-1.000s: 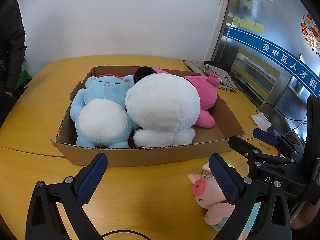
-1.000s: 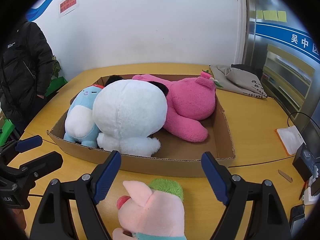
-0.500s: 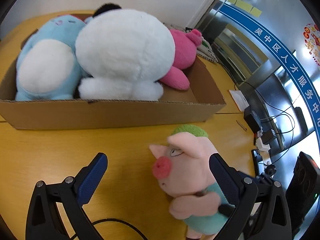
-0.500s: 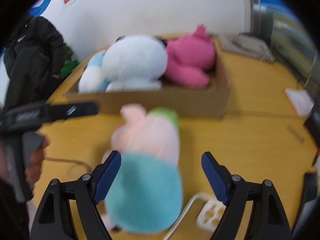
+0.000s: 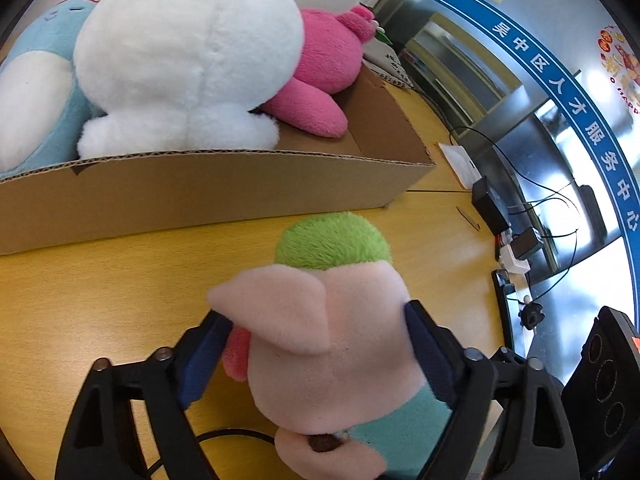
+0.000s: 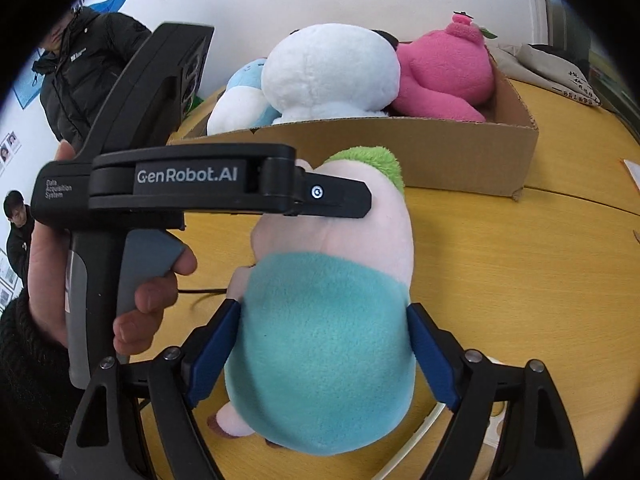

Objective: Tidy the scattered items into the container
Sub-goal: 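Close both grippers on the pink-and-teal pig plush, then lift the pig plush with both grippers and lower it beside the pink bear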

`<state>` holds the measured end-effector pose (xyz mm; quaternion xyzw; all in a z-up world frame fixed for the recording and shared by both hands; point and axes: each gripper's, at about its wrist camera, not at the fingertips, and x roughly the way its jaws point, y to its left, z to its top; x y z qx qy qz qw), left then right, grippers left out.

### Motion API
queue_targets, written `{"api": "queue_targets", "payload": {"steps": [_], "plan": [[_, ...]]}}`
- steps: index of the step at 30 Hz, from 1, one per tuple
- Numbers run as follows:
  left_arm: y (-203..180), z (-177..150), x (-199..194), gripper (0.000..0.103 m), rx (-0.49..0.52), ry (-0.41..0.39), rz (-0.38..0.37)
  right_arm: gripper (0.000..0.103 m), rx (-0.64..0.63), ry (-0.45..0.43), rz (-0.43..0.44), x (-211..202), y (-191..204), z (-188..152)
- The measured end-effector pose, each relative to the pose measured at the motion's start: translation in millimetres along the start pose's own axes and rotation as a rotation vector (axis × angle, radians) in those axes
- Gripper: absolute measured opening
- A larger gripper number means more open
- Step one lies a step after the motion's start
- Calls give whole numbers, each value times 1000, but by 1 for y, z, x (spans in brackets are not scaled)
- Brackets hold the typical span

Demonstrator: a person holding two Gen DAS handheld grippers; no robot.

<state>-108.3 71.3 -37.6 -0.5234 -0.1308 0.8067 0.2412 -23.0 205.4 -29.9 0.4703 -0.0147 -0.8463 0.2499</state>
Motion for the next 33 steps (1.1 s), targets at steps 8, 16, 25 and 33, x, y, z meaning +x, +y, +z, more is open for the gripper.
{"api": "queue_targets", "payload": {"steps": [8,16,25,33], "plan": [[-7,2,1,70,9,19,37,84,-34,63,-8,-1,-5,-10],[-42,36,-42,65,93,-93,59,72,25,-87,51,-9,-15,0],[-101,177,-62,68,358,-303,108,73,42,-430,-14,-48,-53,118],[-63,225,51,69,293,-96,91,80,129,-340,-83,24,-112,150]]}}
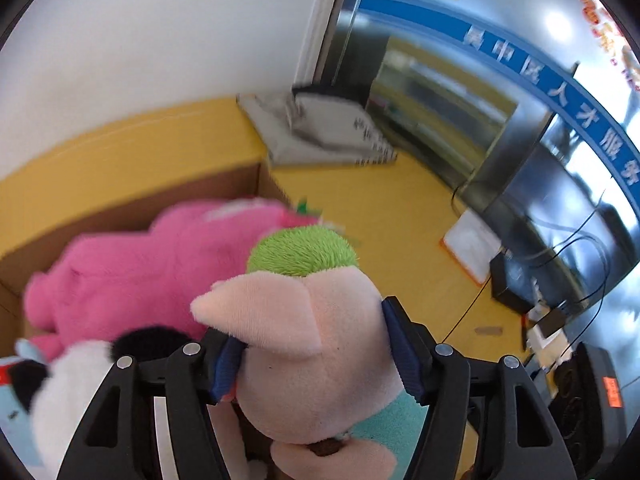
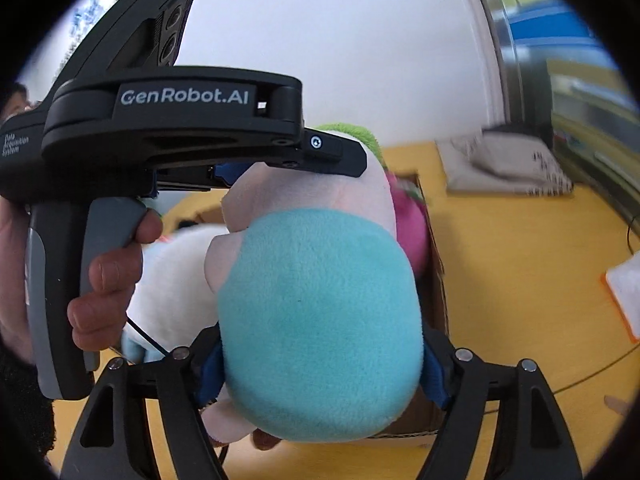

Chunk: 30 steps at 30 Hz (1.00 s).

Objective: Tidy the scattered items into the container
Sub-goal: 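Lift the pig plush with both grippers and lower it beside the pink bear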

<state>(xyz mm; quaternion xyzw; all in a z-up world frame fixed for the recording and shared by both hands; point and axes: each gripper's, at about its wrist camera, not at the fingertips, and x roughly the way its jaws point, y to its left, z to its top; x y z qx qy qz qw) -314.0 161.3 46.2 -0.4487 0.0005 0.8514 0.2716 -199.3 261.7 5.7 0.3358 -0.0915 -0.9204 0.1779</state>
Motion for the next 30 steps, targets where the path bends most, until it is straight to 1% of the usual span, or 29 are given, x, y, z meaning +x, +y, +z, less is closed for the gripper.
{"api": "queue_targets", "payload": {"steps": [1,3,5,7,9,11,12,13,16,18,19,21,23,24,25,26,28,29,30], "plan": [[3,-4,10,70,-4,7,-1,85,21,26,0,3,-4,-4],[8,-9,16,72,-14,-12,-19,86,49,63,-2,6,-10,-11],[9,-9,19,72,-14,-14,-20,87,37,57,-1,-6,-10,-14],[8,-8,21,73,-10,-5,-20,87,14,31,-3,-23,-10,-13],[7,-7,24,75,-10,4,-21,86,27,6,-13,-34,-14,-8],[7,-8,26,76,-10,8,-21,77,21,2,-10,-35,-13,-2],[6,-9,27,76,-4,14,-10,64,16,2,-7,-35,-12,1],[5,-10,29,76,2,21,2,58,5,21,-15,-26,-11,3],[-1,-12,26,76,54,45,24,58,-7,116,-43,4,-10,-1],[-3,-12,15,76,72,34,20,58,-11,135,-51,10,-10,-14],[-1,-11,7,75,61,11,4,58,-14,140,-55,12,-10,-21],[4,-8,-11,75,34,-44,-25,58,-5,144,-59,11,-10,-22],[4,-4,-24,75,29,-86,-11,58,6,147,-62,9,-11,-22],[2,-3,-24,75,37,-92,9,59,10,147,-64,9,-11,-21],[1,-2,-18,75,50,-77,38,59,12,147,-67,10,-12,-21],[0,-3,-7,75,62,-42,71,59,14,146,-69,11,-13,-21],[2,-9,21,75,82,21,134,63,19,145,-75,8,-11,-22],[3,-10,26,78,80,13,130,64,14,146,-83,6,-9,-23],[3,-11,28,79,88,5,139,71,4,147,-93,3,-5,-24]]}}
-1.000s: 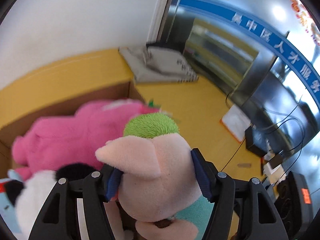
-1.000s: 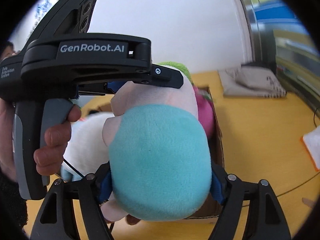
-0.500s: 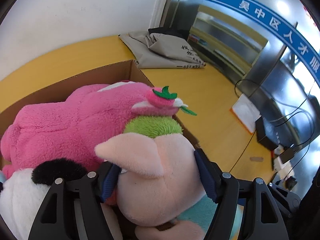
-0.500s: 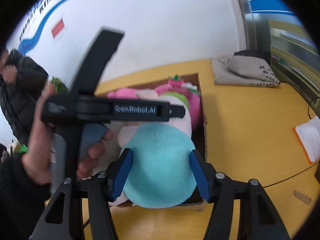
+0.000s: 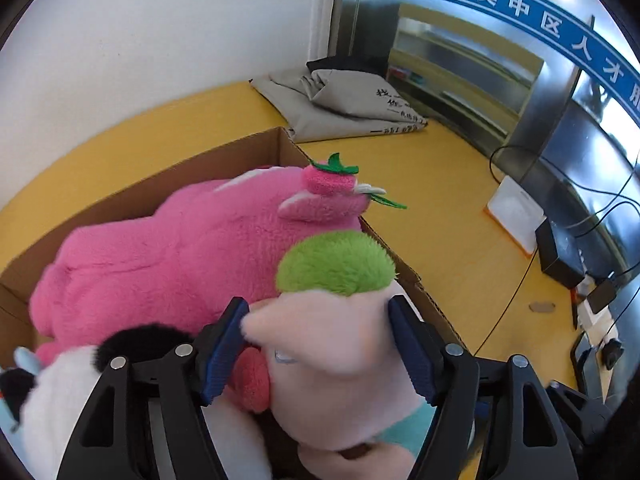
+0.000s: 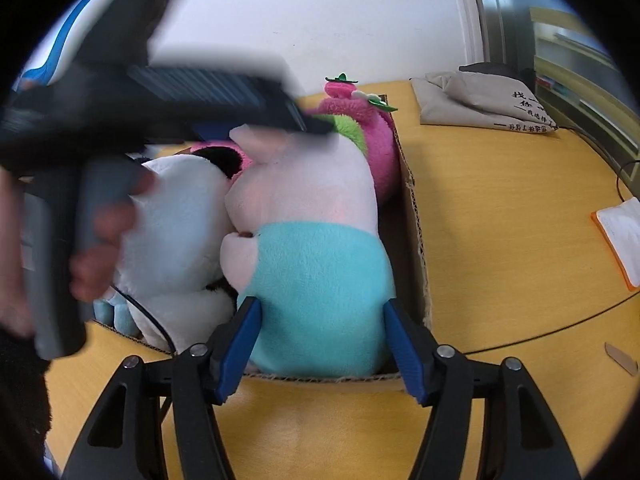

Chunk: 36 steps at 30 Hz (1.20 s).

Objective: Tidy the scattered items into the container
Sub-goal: 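Lift the pig plush with both grippers and lower it beside the pink bear, then open both grippers and withdraw them from the box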

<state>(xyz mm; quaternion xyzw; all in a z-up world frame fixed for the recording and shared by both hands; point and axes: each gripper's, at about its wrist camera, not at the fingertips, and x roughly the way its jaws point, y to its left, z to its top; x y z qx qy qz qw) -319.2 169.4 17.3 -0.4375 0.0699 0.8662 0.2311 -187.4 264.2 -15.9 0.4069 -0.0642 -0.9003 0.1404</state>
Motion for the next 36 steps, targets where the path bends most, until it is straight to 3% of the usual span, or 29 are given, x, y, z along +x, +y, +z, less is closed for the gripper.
{"api": "queue_targets", "payload": {"steps": [2,6,9,14,22,28,36], "plan": [[-2,-2,4,82,14,-13,20,79,-16,-2,-21,-8,5,-3],[-5,-1,-10,82,16,-18,60,80,7,-42,-21,-33,5,-7],[3,-11,-45,82,-27,-52,31,82,23,-75,-28,-54,7,-12],[30,-76,-136,103,-115,-175,48,84,-3,-117,-81,-80,22,-17],[66,-194,-228,103,-335,-242,145,84,-87,-169,-80,-92,68,-24],[65,-223,-235,103,-349,-233,207,84,-97,-168,-124,-92,84,-29],[56,-228,-229,103,-355,-244,158,84,-138,-155,-177,-99,90,-34]]}}
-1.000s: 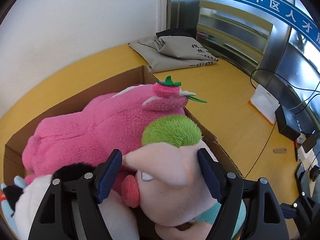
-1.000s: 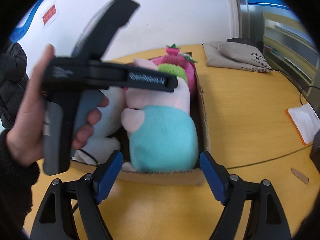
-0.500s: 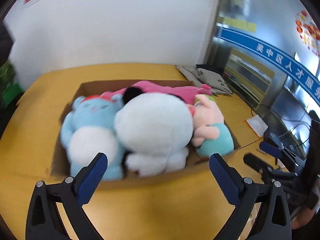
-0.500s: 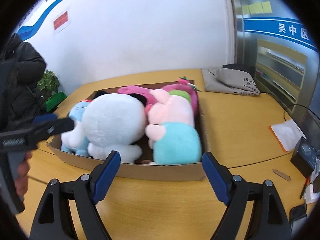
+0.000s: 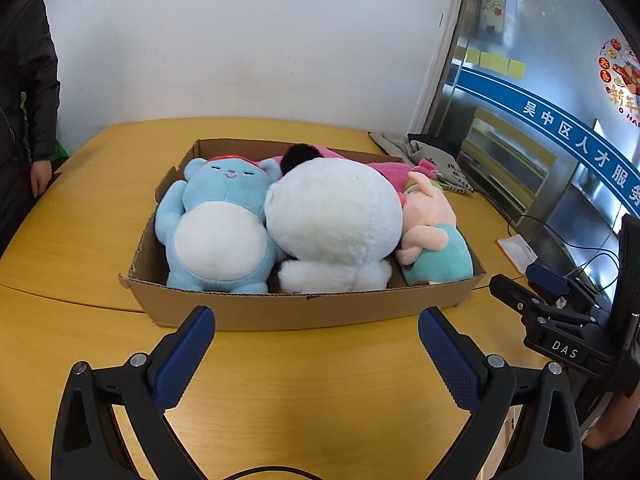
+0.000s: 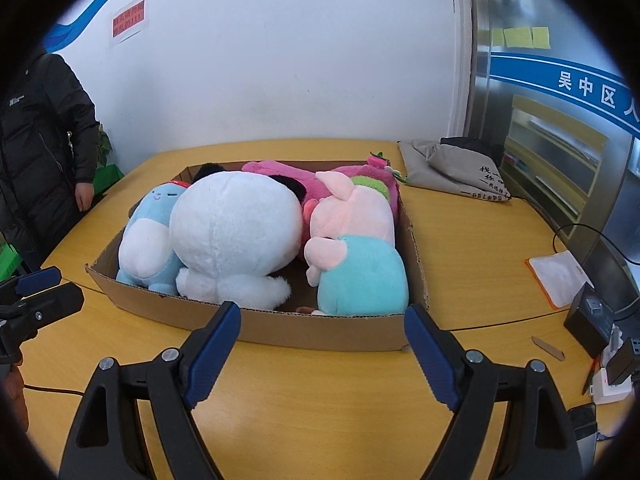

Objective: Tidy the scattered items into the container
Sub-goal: 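Open both grippers and withdraw them from the box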

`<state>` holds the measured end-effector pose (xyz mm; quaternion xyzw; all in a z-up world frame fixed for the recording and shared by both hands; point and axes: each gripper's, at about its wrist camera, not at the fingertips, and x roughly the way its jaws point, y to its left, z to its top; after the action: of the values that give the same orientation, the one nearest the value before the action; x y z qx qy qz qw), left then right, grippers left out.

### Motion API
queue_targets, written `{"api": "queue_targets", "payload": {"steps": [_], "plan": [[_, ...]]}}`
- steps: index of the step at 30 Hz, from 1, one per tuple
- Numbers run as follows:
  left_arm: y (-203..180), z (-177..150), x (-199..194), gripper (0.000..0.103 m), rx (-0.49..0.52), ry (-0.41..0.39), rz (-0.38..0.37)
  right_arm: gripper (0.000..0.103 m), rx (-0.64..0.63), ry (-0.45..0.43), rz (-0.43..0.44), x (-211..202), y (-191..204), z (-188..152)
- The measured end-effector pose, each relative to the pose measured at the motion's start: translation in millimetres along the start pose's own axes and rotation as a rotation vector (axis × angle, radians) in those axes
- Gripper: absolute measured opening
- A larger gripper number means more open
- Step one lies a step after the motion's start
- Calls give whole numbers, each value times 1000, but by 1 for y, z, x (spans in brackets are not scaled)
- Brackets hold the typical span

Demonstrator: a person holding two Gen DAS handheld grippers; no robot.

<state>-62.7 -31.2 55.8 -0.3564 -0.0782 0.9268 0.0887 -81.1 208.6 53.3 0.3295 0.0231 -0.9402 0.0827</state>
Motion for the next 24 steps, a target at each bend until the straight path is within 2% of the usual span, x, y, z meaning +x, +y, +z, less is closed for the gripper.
{"api": "queue_targets", "payload": {"steps": [24], "plan": [[-3,-4,9,103,-6,27,-7,84,-12,8,7,7,4,0]]}}
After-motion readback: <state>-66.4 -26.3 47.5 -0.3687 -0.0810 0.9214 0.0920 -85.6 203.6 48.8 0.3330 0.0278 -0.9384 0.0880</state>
